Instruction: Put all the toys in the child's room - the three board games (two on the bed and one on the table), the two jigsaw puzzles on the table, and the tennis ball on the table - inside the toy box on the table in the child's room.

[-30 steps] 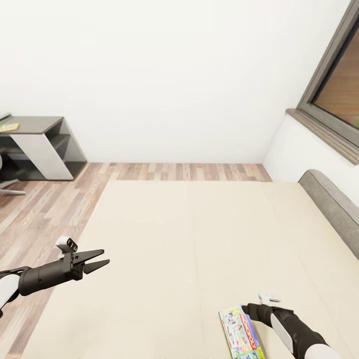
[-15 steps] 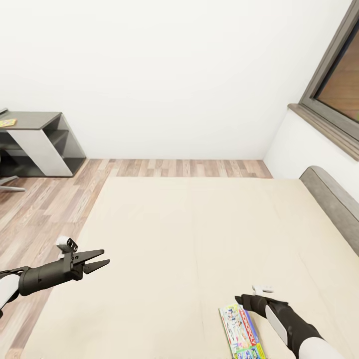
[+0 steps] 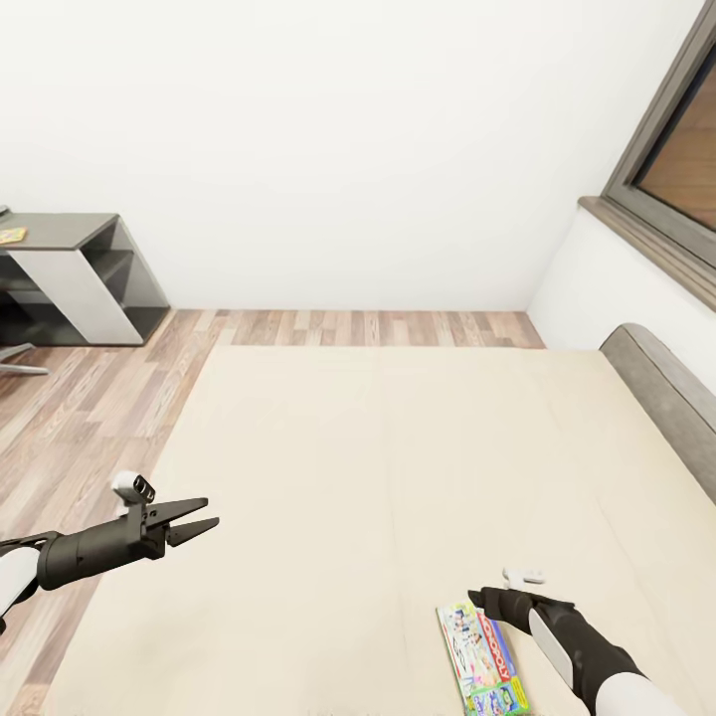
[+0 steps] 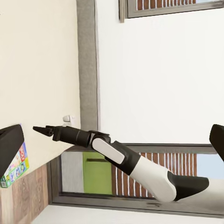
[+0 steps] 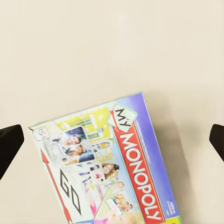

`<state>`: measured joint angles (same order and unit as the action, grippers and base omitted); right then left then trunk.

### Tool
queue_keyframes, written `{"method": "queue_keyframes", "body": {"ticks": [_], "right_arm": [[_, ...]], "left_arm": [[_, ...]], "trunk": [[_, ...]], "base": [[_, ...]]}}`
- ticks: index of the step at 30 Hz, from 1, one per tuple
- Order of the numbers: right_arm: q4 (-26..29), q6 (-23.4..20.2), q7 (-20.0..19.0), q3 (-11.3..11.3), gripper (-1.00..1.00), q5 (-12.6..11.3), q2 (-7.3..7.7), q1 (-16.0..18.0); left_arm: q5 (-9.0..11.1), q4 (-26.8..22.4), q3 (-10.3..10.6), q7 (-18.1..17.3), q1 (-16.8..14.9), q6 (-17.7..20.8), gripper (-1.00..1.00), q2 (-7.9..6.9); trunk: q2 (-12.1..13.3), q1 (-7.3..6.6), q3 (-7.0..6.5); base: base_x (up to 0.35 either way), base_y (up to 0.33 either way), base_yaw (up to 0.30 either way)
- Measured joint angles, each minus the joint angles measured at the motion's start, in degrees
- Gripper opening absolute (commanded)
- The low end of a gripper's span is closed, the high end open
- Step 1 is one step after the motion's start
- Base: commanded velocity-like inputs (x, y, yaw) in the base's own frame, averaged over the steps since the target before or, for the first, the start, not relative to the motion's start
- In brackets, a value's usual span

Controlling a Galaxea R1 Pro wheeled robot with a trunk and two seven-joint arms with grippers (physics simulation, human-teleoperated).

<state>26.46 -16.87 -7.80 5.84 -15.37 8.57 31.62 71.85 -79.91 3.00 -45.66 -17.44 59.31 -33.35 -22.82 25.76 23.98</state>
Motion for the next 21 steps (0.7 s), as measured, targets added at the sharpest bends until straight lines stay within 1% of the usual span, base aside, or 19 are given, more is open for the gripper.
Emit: {"method": "queue_keyframes", "body": {"ticks": [21], "right_arm": [[0.0, -0.1, 0.0, 0.0, 1.00, -0.1, 0.06, 0.0]], "left_arm": [[0.0, 0.0, -0.1, 0.1, 0.0, 0.0, 1.00, 0.00]], "trunk": [[0.0, 0.00, 1.99]], "base": [[0.000, 0.000, 0.000]]}}
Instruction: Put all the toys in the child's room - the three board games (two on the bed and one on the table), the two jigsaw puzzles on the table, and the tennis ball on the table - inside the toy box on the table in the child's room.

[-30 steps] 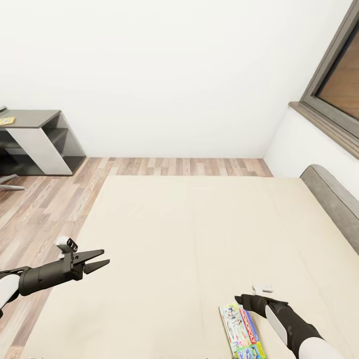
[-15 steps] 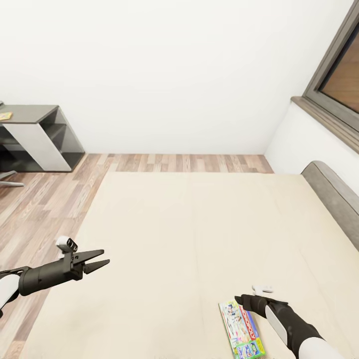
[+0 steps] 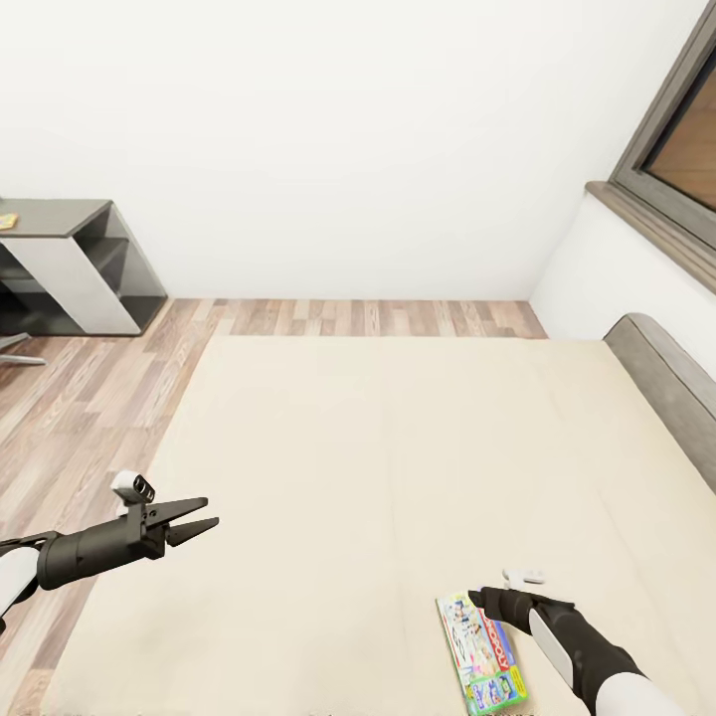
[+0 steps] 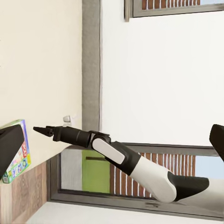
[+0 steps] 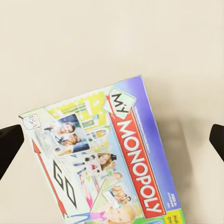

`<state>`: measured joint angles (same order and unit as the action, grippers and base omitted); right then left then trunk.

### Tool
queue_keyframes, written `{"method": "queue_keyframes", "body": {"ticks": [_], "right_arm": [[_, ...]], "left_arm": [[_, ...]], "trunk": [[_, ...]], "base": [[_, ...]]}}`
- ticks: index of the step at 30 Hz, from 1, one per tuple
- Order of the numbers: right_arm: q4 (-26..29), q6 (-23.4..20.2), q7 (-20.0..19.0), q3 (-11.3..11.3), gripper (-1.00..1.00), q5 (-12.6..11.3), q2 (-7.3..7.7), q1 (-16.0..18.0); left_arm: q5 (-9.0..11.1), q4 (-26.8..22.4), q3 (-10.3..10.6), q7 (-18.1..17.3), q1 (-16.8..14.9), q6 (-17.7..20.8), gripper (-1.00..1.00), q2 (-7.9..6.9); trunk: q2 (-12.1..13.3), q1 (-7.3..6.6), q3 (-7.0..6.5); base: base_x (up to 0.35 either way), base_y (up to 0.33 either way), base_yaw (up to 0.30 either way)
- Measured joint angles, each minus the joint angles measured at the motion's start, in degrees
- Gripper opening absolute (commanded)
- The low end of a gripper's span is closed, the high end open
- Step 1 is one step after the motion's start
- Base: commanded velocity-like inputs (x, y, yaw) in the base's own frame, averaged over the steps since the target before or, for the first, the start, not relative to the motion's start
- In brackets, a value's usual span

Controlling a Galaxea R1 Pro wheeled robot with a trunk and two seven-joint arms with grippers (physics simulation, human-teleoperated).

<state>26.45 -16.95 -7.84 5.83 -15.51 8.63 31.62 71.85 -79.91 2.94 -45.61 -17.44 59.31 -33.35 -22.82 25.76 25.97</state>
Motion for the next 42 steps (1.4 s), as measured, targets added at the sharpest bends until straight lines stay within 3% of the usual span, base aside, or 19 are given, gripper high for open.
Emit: {"method": "queue_keyframes", "body": {"ticks": [4, 10, 14, 42], "right_arm": [[0.0, 0.0, -0.7, 0.0, 1.00, 0.0, 0.00, 0.0], [0.0, 0.0, -5.9, 0.0, 1.00, 0.2, 0.00, 0.0], [-0.1, 0.0, -7.1, 0.0, 1.00, 0.2, 0.00, 0.0], [-0.2, 0.3, -7.3, -0.5, 1.00, 0.0, 0.95, 0.0]], "left_arm": [[0.0, 0.0, 0.0, 0.0, 0.0, 0.0, 1.00, 0.00], [0.0, 0.0, 0.2, 0.1, 0.0, 0.0, 1.00, 0.00], [0.0, 0.0, 0.4, 0.1, 0.0, 0.0, 1.00, 0.00], [0.0, 0.0, 0.5, 0.1, 0.0, -0.4, 1.00, 0.00]], "trunk": [[0.0, 0.00, 0.38], [0.0, 0.00, 0.95], [0.0, 0.00, 1.32], [0.0, 0.00, 3.97]], "base": [[0.000, 0.000, 0.000], [0.000, 0.000, 0.000], [0.000, 0.000, 0.000], [0.000, 0.000, 0.000]]}}
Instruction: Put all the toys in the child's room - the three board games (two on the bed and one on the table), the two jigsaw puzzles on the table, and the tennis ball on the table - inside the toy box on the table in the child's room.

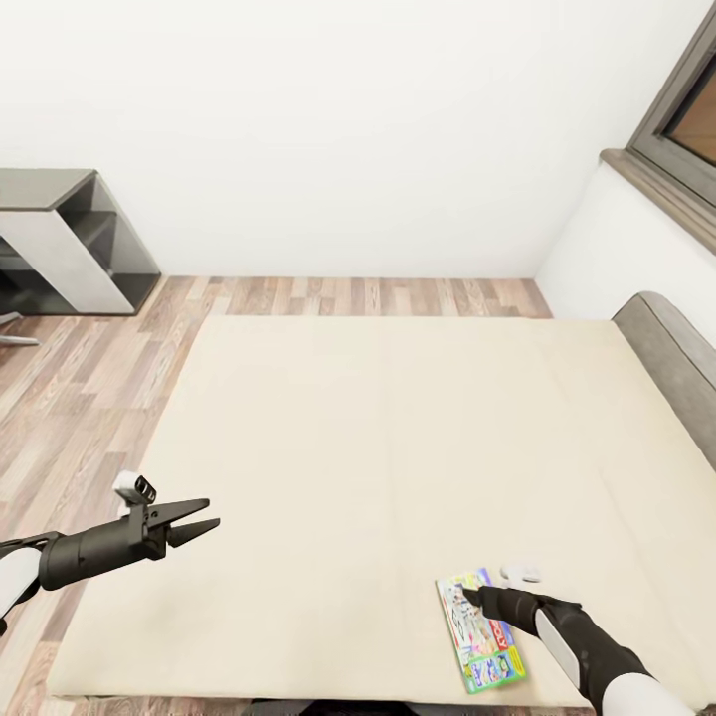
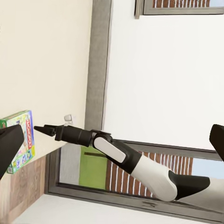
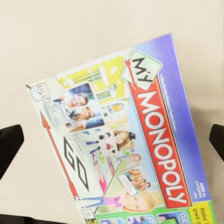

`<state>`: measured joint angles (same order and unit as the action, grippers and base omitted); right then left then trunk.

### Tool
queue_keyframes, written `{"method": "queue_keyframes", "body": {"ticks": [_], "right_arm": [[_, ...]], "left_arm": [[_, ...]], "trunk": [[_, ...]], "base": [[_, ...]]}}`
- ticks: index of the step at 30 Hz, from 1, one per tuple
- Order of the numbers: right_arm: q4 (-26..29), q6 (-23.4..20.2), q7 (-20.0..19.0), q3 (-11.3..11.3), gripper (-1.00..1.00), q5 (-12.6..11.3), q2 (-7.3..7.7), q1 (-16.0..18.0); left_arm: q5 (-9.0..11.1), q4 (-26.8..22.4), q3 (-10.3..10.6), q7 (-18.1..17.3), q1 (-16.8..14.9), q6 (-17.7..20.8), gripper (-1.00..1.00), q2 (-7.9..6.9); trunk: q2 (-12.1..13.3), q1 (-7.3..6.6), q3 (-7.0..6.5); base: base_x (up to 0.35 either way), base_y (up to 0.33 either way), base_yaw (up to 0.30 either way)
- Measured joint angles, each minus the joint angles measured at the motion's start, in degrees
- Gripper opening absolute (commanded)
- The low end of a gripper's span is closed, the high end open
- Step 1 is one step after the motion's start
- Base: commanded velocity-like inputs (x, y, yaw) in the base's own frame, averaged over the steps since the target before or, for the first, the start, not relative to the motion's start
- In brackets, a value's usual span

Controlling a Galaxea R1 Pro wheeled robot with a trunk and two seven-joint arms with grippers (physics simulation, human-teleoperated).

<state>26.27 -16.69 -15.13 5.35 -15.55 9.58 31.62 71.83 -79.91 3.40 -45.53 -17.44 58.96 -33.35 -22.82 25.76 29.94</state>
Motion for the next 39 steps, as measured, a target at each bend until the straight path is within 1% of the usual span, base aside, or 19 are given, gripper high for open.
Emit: {"method": "queue_keyframes", "body": {"ticks": [19, 30, 32, 35, 37, 38, 39], "right_arm": [[-0.1, 0.4, 0.1, -0.2, 1.00, -0.1, 0.18, 0.0], [-0.1, 0.4, -0.1, -0.2, 1.00, -0.6, 0.38, 0.0], [-0.1, 0.4, -0.1, -0.2, 1.00, -0.6, 0.37, 0.0], [-0.1, 0.4, -0.1, -0.2, 1.00, -0.7, 0.37, 0.0], [-0.1, 0.5, -0.1, -0.2, 1.00, -0.7, 0.41, 0.0], [-0.1, 0.5, -0.1, -0.2, 1.00, -0.7, 0.45, 0.0], [-0.1, 0.5, -0.1, -0.2, 1.00, -0.7, 0.48, 0.0]], "left_arm": [[0.0, 0.0, 0.1, 0.0, 0.0, 0.0, 1.00, 0.00], [0.2, -0.7, 0.2, -0.7, 0.0, 0.1, 1.00, 0.12], [0.2, -1.0, 0.8, -0.8, 0.0, 0.1, 1.00, 0.15], [0.2, -1.4, 2.6, -0.9, 0.0, 0.1, 1.00, 0.17], [0.2, -1.9, 5.1, -0.9, 0.0, 0.0, 1.00, 0.44], [0.2, -2.1, 6.3, -1.0, 0.0, 0.0, 1.00, 1.01], [0.2, -2.2, 6.9, -1.0, -0.1, 0.0, 1.00, 1.42]], "trunk": [[0.0, 0.00, 1.80], [0.0, 0.00, 2.84], [0.0, 0.00, 3.03], [0.0, 0.00, 3.31], [0.0, 0.00, 3.50], [0.0, 0.00, 3.60], [0.0, 0.00, 3.69]], "base": [[0.000, 0.000, 0.000], [0.000, 0.000, 0.000], [0.000, 0.000, 0.000], [0.000, 0.000, 0.000], [0.000, 0.000, 0.000], [0.000, 0.000, 0.000], [0.000, 0.000, 0.000]]}}
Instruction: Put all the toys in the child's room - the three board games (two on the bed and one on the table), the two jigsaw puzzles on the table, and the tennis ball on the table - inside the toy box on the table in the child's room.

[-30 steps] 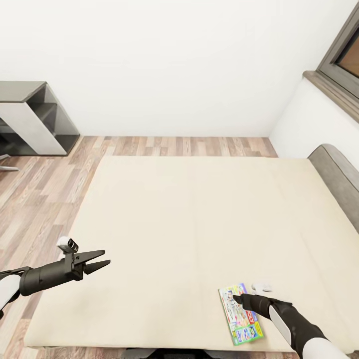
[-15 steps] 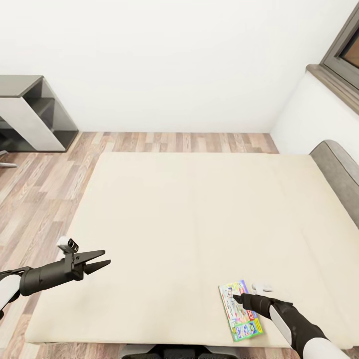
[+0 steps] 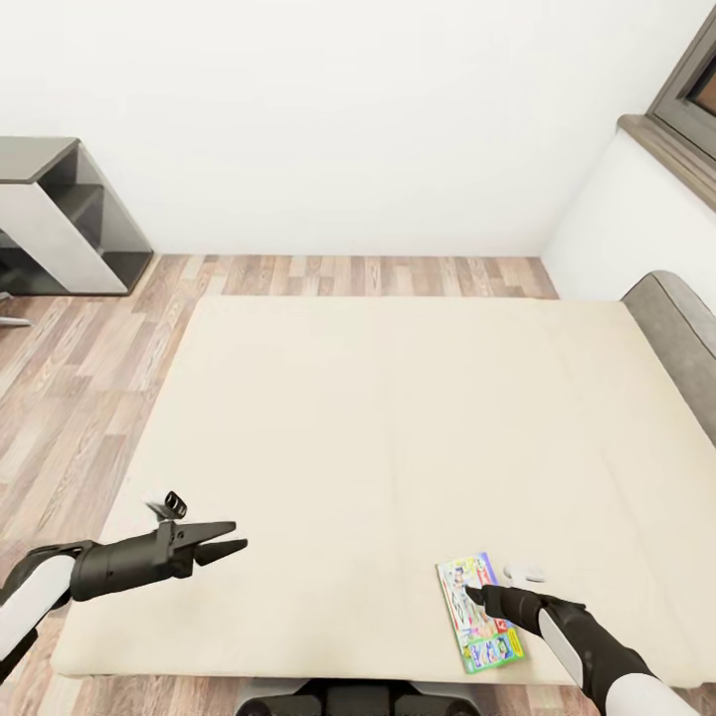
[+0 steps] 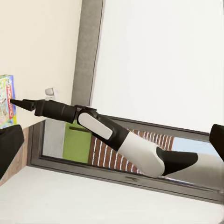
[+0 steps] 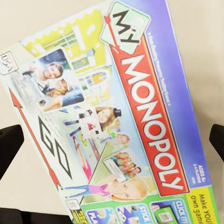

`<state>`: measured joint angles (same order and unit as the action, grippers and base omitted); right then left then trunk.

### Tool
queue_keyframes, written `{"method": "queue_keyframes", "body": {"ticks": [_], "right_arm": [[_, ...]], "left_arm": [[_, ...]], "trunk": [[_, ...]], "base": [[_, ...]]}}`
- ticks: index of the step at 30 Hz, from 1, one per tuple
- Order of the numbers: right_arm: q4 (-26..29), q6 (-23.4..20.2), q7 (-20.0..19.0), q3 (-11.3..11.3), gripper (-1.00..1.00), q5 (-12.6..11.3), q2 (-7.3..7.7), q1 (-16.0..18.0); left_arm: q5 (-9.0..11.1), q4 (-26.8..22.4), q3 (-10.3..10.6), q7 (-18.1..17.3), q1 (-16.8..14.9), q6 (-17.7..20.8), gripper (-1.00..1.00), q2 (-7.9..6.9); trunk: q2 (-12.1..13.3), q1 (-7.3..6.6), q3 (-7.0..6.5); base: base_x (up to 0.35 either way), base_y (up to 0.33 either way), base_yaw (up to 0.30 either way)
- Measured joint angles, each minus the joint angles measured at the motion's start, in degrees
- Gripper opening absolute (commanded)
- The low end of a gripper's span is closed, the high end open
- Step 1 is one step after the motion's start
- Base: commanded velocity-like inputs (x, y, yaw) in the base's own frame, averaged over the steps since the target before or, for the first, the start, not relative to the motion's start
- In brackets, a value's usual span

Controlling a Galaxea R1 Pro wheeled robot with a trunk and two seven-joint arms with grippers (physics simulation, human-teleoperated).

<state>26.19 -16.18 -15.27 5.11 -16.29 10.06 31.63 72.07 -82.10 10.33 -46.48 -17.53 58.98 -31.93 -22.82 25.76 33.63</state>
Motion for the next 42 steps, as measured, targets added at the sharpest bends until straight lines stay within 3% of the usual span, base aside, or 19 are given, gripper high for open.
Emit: {"method": "queue_keyframes", "body": {"ticks": [6, 8, 9, 12, 17, 21, 29, 42], "right_arm": [[0.0, 0.0, 0.0, -0.1, 1.00, 0.0, 0.12, 0.0], [0.0, 0.0, 0.0, -0.1, 1.00, 0.0, 0.18, 0.0], [0.0, 0.0, 0.0, -0.1, 1.00, 0.0, 0.20, 0.0], [0.0, 0.0, 0.0, -0.1, 1.00, 0.0, 0.22, 0.0], [0.0, 0.0, 0.0, -0.1, 1.00, 0.0, 0.23, 0.0], [0.1, 0.0, 0.0, -0.1, 1.00, 0.0, 0.20, 0.0], [0.3, 0.2, 0.0, -0.1, 1.00, 0.0, 0.23, -0.2], [0.3, 0.3, 0.1, -0.2, 1.00, 0.0, 0.24, -0.2]], "left_arm": [[0.0, -0.4, 3.0, 0.6, -0.5, 0.1, 1.00, 4.88], [-0.1, -0.5, 4.9, 1.6, -0.8, 0.2, 1.00, 7.67], [-0.3, -0.5, 6.2, 2.9, -1.0, 0.3, 1.00, 9.49], [-1.4, -0.5, 8.4, 7.1, -2.7, 0.5, 1.00, 12.21], [-3.8, -0.2, 12.4, 14.3, -6.2, 0.6, 1.00, 14.67], [-4.8, -0.1, 13.6, 16.2, -7.1, 0.7, 1.00, 14.48], [-5.0, 0.0, 10.8, 16.8, -7.4, 0.7, 1.00, 12.44], [-5.1, 0.0, 10.2, 16.9, -7.4, 0.7, 1.00, 12.03]], "trunk": [[0.0, 0.00, 0.57], [0.0, 0.00, 0.76], [0.0, 0.00, 0.85], [0.0, 0.01, 1.13], [0.0, 0.00, 1.61], [0.0, 0.00, 1.98], [0.0, 0.00, 2.24], [0.0, 0.00, 2.26]], "base": [[0.000, 0.000, 0.000], [0.000, 0.000, 0.000], [0.000, 0.000, 0.000], [0.000, 0.000, 0.000], [0.000, 0.000, 0.000], [0.000, 0.000, 0.000], [0.000, 0.000, 0.000], [0.000, 0.000, 0.000]]}}
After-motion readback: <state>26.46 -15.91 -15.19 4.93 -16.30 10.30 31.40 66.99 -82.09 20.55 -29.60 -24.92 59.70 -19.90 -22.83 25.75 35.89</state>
